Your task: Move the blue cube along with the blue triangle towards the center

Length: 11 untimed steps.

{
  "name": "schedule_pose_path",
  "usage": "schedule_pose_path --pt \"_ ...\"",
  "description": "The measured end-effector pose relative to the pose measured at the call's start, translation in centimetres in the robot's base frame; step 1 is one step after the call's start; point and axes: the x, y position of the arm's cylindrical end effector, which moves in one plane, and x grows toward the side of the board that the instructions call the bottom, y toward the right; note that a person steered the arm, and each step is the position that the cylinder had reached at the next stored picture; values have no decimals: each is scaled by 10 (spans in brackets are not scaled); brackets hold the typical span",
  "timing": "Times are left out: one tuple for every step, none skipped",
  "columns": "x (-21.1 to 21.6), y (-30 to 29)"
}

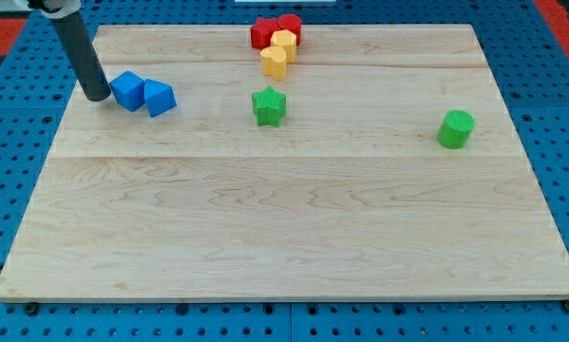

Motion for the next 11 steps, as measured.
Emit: schedule_pose_path --pt "0 -20" --pt "-18 -50" --pt "-39 -33" --pt "-32 -13" --pt "-33 -9" --pt "-34 -9" --pt "-28 4" --pt "-17 26" --pt "3 29" --pt "10 39" --pt "-4 53"
